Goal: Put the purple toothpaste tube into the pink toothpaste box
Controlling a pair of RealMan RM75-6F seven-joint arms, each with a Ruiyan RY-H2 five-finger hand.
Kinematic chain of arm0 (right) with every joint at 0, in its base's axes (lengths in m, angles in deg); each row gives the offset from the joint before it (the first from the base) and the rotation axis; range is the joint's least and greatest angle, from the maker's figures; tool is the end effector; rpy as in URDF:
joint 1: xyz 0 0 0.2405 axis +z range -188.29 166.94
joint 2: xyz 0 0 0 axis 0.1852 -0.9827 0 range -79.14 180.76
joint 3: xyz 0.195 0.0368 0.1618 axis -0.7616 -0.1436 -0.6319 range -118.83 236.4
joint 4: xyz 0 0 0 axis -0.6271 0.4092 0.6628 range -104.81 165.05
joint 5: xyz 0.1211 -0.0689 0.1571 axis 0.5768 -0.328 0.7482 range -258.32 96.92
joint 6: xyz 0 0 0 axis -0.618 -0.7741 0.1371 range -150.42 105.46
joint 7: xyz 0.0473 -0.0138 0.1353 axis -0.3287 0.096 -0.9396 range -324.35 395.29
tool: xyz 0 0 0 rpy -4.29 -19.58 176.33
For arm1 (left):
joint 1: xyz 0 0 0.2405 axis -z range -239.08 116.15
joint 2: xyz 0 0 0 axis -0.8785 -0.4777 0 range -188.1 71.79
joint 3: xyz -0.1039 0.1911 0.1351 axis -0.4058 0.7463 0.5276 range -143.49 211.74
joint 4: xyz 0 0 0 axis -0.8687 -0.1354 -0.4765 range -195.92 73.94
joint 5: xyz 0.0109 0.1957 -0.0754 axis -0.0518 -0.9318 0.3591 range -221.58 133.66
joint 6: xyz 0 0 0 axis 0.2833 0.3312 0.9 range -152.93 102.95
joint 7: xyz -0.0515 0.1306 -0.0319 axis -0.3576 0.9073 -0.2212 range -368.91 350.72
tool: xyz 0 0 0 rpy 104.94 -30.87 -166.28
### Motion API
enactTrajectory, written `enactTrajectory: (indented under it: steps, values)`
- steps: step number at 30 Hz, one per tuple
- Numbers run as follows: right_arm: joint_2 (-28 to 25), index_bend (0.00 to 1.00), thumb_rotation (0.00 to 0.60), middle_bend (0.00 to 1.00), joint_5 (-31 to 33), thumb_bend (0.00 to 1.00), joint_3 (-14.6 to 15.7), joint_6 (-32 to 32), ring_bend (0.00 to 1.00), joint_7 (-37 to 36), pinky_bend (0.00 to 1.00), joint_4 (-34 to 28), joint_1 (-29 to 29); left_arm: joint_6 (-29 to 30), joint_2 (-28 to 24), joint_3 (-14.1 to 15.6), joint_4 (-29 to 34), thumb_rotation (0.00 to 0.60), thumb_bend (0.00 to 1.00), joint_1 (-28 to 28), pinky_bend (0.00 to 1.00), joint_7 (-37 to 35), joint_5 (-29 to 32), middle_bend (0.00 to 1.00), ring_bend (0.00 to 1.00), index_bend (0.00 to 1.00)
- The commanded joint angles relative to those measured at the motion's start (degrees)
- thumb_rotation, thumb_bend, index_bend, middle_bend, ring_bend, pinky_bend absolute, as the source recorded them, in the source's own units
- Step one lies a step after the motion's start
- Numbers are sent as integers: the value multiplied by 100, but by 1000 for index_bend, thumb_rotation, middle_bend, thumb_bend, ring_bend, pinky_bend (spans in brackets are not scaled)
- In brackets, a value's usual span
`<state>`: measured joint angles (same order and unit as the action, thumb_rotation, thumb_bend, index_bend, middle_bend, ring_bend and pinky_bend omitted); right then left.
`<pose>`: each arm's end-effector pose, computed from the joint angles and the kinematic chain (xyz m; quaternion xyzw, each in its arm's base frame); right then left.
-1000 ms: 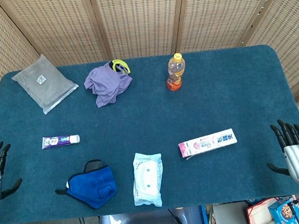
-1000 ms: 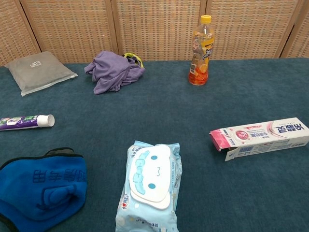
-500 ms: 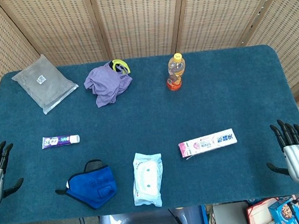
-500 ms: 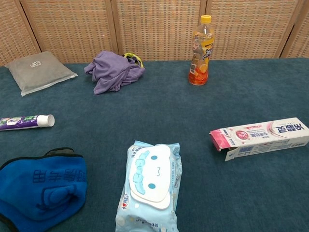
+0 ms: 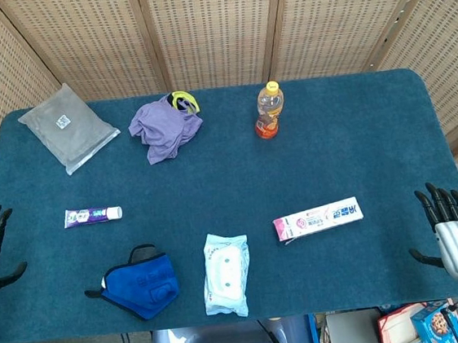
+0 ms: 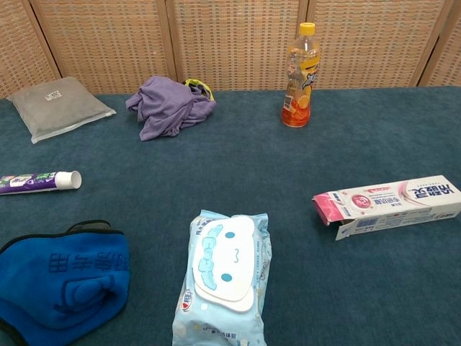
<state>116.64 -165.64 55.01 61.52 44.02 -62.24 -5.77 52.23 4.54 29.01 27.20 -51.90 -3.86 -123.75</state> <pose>-0.3102 -0.1843 0.1501 0.6122 -0.3572 0.3506 0.6122 -0.3294 0.2169 0.1706 -0.6218 -0.3600 -0.3156 0.6199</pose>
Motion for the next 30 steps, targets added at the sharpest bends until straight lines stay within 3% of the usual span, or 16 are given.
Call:
enactTrajectory:
  steps: [1,8,13,21,30]
  values:
    - [8,0,600,0,-6,152,1,-4,0,6,0,3,6,-302,-51,-150,-224,600,246,196,58,-61,243,0,0,0]
    - [37,0,600,0,-34,152,26,-35,0,73,0,-2,23,-1143,97,-256,-875,600,260,695,167,-49,523,79,52,72]
    - [50,0,600,0,-15,152,24,-61,0,86,0,1,35,-1583,359,-320,-1376,600,263,956,183,-99,742,95,77,113]
    - [80,0,600,0,-2,152,27,-92,0,98,0,31,51,-2397,707,-342,-1989,600,262,1400,224,-128,1005,214,157,280]
    - [90,0,600,0,14,151,22,-97,0,63,0,50,54,-2871,951,-352,-2271,600,262,1764,238,243,1276,236,171,305]
